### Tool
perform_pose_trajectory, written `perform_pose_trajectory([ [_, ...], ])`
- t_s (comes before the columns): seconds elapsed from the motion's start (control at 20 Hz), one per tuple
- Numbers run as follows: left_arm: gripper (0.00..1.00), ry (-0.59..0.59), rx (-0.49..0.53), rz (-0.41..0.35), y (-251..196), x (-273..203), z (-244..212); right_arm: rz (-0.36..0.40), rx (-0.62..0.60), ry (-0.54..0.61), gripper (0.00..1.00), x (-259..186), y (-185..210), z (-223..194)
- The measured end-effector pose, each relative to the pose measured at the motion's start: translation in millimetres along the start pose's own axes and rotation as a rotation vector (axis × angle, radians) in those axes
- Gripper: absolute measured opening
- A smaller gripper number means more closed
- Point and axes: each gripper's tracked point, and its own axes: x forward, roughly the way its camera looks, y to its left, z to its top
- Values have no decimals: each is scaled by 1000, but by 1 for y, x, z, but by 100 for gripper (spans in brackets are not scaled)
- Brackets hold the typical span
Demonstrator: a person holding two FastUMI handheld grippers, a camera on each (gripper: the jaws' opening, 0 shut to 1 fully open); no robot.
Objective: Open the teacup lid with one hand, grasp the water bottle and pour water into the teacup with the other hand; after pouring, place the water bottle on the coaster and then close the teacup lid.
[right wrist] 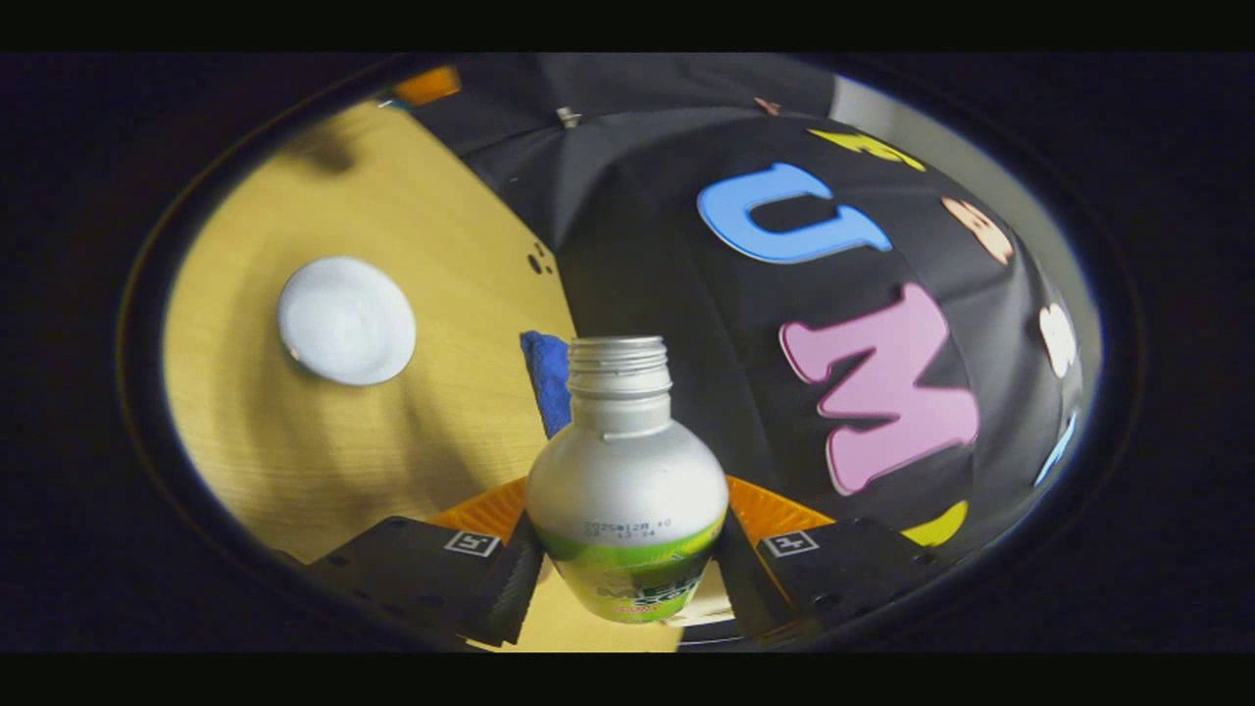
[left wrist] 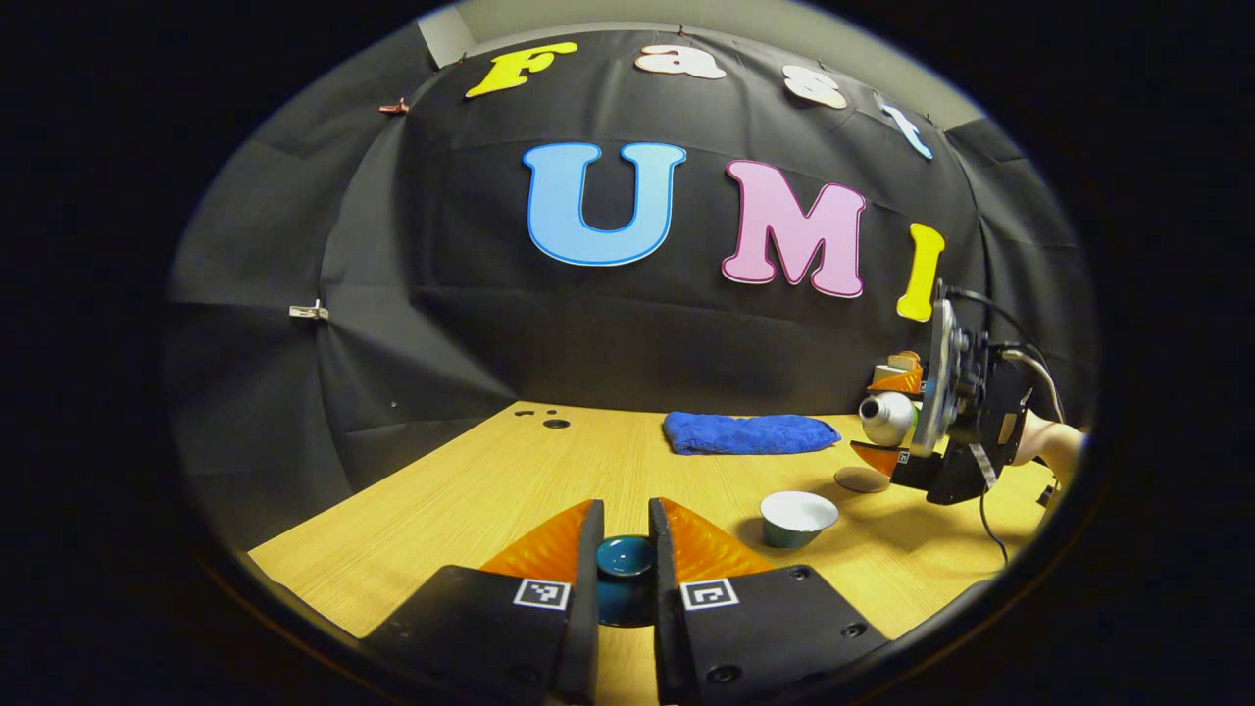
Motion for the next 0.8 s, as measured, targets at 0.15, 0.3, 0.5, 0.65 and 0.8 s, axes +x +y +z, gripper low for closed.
perform_pose_trajectory([
  [0.15, 27, -1, 2, -14, -8, -1, 1, 26, 296, 13, 82, -7, -15, -5],
  [0.3, 27, 0, -1, -33, -18, 0, 2, -6, 484, 15, 81, -15, -38, -10],
  [0.5, 27, -6, 1, -52, -28, 1, 6, 33, 772, 2, 82, -9, -47, -7],
  [0.65, 27, -9, 3, -64, -35, -1, 7, 34, 948, -40, 81, 4, -51, -9],
  [0.8, 27, -11, 13, -67, -36, -2, 8, 24, 989, -27, 81, 23, -44, -25],
])
